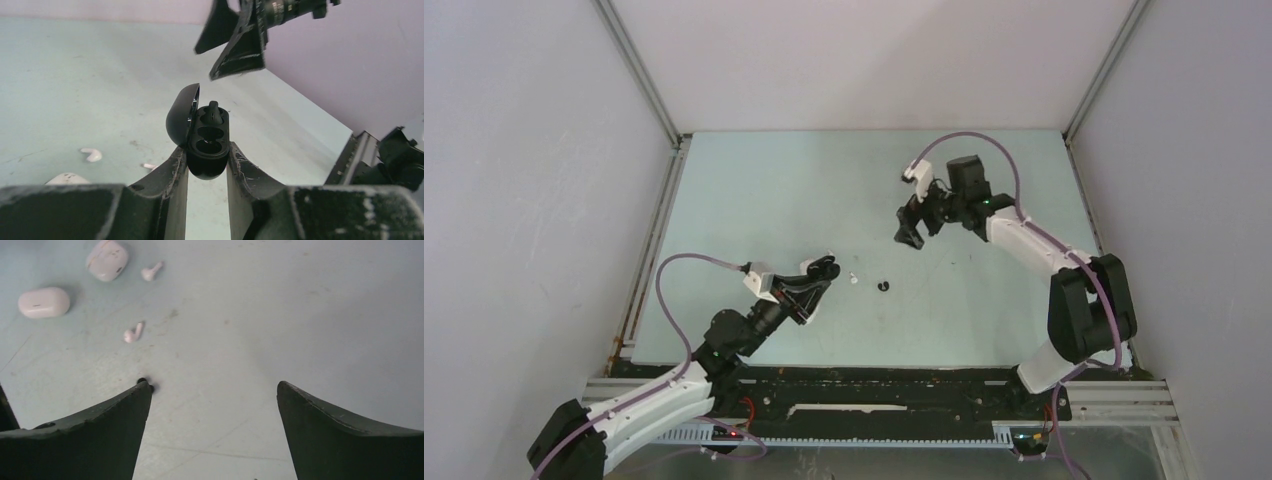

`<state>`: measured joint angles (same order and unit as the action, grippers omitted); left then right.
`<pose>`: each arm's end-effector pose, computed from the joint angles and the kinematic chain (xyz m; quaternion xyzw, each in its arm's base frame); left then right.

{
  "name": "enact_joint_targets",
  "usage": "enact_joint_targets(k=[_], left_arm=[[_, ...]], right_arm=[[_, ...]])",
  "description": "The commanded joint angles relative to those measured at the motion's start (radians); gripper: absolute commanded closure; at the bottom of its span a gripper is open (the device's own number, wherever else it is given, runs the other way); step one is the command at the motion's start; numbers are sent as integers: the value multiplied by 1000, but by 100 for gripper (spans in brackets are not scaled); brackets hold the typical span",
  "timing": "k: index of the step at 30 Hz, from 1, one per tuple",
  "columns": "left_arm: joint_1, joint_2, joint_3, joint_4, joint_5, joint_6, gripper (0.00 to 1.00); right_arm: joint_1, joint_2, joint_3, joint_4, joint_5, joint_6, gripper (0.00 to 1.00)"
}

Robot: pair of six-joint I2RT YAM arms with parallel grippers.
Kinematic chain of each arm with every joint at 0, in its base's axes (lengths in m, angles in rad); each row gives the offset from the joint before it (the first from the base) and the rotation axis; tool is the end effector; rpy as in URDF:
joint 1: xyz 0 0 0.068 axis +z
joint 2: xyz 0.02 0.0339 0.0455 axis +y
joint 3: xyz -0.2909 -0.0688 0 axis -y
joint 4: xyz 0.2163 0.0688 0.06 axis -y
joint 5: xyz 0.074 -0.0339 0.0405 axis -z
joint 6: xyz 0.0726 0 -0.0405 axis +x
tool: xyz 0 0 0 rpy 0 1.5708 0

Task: Insert the wireless bluetooth earbuds into the charging case
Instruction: Adjust the right earbud at the center of the board, then pick up the right earbud from the center of the board.

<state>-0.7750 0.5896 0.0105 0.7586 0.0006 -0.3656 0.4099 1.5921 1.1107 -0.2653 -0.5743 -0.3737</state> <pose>0.0974 -0.0954 0.2333 0.1305 0.6275 -0.4146 0.6460 0.3005 0.1736 0.2657 -0.4404 0.7689 0.2664 0.3793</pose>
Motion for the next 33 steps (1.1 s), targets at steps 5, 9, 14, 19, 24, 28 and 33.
enact_joint_targets(k=[5, 9, 14, 19, 24, 28, 33], left_arm=[[22, 6, -80, -25, -147, -6, 100], [25, 26, -73, -25, -147, -13, 100], [28, 16, -79, -25, -148, -18, 100], [32, -16, -84, -44, -152, -19, 100], [33, -34, -85, -55, -156, -22, 100], [35, -29, -82, -55, -152, -25, 100], [37, -23, -79, -56, -145, -29, 100]], right_arm=[[53, -146, -81, -105, -1, -239, 29], [241, -213, -250, -56, 220, -476, 50], [391, -220, -421, 129, 356, -616, 52], [445, -145, -422, 186, 394, -664, 54], [464, -91, -413, 219, 415, -671, 58], [456, -61, -395, 232, 407, -682, 60], [436, -9, -335, 218, 385, -670, 63]])
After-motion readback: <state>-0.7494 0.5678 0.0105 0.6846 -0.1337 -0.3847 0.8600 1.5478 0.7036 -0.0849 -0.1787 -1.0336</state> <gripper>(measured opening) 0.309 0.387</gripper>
